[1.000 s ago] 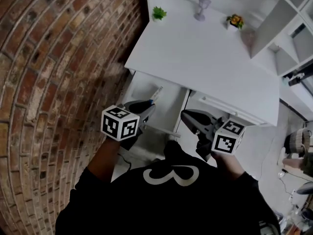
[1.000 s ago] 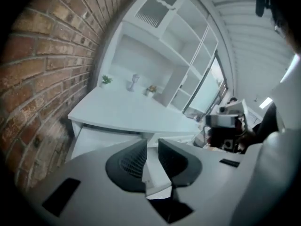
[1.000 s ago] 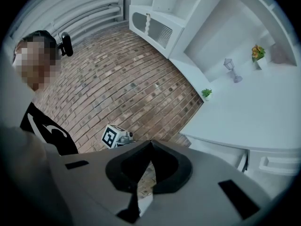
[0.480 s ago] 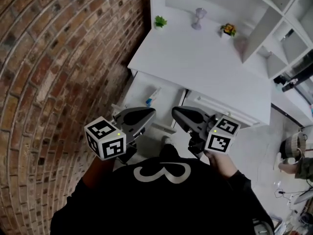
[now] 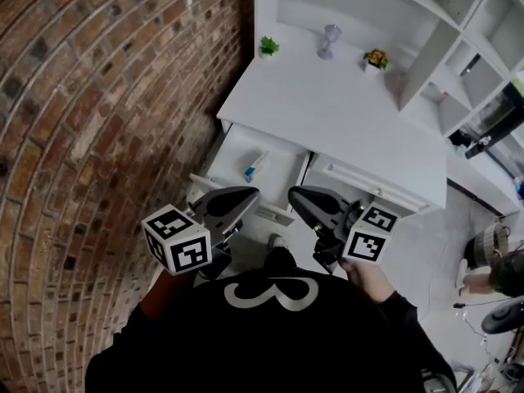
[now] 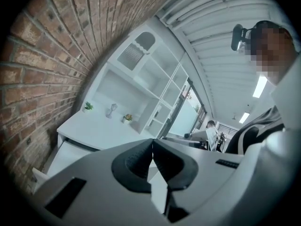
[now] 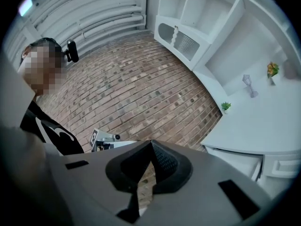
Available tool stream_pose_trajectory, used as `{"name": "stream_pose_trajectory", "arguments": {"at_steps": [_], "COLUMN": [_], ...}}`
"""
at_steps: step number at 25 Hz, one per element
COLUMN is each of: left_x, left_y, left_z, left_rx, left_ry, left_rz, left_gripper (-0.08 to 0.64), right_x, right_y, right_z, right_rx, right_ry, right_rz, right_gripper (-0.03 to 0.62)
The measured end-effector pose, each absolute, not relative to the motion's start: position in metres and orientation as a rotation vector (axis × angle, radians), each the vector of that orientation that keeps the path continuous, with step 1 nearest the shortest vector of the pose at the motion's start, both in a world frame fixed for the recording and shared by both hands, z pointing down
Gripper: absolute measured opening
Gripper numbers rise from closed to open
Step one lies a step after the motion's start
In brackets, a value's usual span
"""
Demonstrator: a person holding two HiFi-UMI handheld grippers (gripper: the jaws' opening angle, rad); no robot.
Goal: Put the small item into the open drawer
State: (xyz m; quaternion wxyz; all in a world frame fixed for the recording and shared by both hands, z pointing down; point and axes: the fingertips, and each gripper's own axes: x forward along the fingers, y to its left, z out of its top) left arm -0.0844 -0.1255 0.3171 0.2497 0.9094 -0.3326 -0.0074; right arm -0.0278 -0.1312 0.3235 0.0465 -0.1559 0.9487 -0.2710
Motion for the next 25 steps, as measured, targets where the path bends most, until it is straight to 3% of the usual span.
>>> {"name": "stream_pose_trajectory", "arguments": {"at_steps": [25], "left_x": [-0.084], "left_y": [-0.114], "left_z": [0.328], "left_rx": [2.451], "left_ry": [-0.898], "left_rz": [-0.030], "left_gripper": [0.003], "right_x": [-0.031], "right_y": [-0.113], "right_z": [0.337], "right_rx": [-0.502], "right_ry": [2.945], "right_rz": [-0.805], "right_gripper": [0.009]}}
